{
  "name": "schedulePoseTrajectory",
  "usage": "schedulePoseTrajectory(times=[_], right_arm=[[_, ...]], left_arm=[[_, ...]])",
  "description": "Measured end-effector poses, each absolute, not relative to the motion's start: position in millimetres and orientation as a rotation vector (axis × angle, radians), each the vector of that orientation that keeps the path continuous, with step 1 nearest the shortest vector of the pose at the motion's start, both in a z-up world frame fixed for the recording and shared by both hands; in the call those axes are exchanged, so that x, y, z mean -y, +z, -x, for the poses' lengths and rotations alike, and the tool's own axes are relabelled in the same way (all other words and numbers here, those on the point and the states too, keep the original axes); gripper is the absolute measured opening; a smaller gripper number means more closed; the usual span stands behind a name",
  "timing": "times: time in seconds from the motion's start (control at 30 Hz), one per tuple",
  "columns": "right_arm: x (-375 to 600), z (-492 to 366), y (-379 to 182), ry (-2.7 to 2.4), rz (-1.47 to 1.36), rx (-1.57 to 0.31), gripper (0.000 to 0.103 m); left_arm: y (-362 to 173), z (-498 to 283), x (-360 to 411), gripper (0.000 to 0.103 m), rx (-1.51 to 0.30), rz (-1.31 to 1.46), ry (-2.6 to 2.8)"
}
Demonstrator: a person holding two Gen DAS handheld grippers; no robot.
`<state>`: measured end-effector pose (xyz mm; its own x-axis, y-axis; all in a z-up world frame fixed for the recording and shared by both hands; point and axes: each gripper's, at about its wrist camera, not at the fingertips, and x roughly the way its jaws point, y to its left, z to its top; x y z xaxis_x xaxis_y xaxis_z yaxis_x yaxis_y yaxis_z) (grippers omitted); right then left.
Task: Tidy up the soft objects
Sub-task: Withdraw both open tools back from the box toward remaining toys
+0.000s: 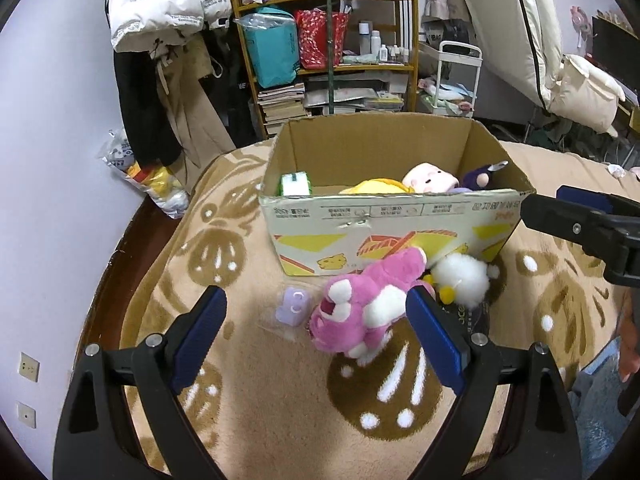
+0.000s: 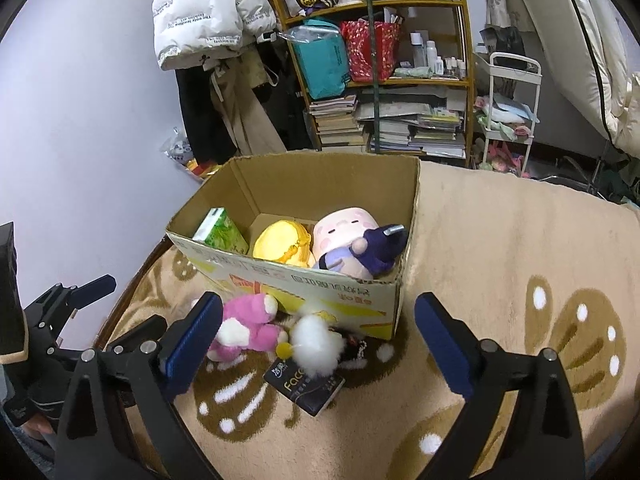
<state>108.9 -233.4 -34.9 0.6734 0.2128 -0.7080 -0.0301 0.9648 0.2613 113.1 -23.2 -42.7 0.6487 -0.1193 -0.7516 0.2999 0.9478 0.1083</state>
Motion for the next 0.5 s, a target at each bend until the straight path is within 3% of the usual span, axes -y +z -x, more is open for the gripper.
schedulePoseTrajectory(times=[0.5], right_arm=[[243.5,-132.1,-74.8,0.115,-0.316,-0.945,0.101]], left_arm=[[-77.3,-136.4,33.2,0.09,-0.909,-0.243,-0.278]])
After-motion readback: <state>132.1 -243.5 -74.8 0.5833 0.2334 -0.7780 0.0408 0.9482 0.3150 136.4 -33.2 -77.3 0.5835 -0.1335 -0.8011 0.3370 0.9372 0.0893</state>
